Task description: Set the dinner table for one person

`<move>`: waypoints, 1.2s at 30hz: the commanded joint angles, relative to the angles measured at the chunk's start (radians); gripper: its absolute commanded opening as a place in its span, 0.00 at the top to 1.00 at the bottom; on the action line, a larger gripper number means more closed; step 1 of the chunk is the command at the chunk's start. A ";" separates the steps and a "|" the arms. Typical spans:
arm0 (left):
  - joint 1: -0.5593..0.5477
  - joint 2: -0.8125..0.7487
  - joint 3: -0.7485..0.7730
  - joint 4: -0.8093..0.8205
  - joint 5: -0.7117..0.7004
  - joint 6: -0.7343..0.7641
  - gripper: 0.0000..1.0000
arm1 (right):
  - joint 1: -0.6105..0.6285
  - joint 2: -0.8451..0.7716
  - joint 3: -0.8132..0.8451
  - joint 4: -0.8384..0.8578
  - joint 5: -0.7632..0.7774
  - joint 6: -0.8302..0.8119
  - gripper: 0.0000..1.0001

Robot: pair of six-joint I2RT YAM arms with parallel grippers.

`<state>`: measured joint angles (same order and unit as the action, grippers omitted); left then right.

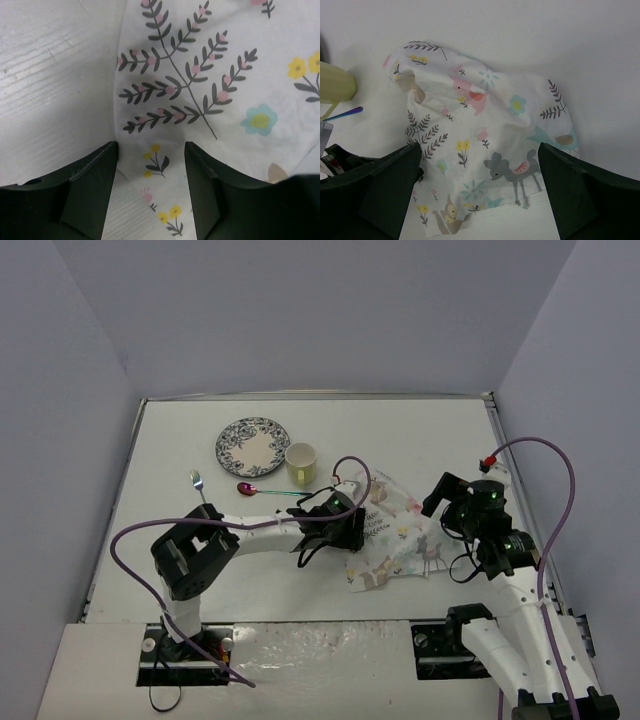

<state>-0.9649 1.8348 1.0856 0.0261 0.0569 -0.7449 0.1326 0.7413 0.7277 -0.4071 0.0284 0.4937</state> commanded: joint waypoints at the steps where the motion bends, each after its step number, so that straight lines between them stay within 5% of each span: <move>1: -0.006 0.043 0.026 0.027 0.005 -0.010 0.50 | 0.008 -0.010 0.014 0.067 0.020 -0.001 0.00; 5: -0.008 0.084 0.037 0.008 -0.006 -0.008 0.54 | 0.007 -0.010 0.004 0.071 0.013 0.003 0.00; 10: -0.008 0.093 0.080 -0.065 -0.022 0.035 0.99 | 0.006 -0.008 -0.011 0.077 0.015 0.021 0.00; 14: 0.000 0.013 0.193 -0.214 -0.081 0.138 1.00 | 0.007 0.002 -0.018 0.079 0.031 0.030 0.00; 19: 0.028 -0.056 0.588 -0.542 -0.167 0.331 1.00 | 0.007 0.020 -0.011 0.087 0.019 0.033 0.00; 26: 0.040 -0.014 1.024 -0.752 -0.176 0.432 1.00 | 0.005 0.006 0.001 0.092 0.018 0.032 0.00; 36: 0.042 0.005 1.201 -0.812 -0.207 0.457 1.00 | 0.005 -0.007 -0.116 0.174 -0.084 0.082 0.01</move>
<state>-0.9272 1.8431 2.2264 -0.7404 -0.1139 -0.3247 0.1326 0.7451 0.6603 -0.3383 0.0101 0.5349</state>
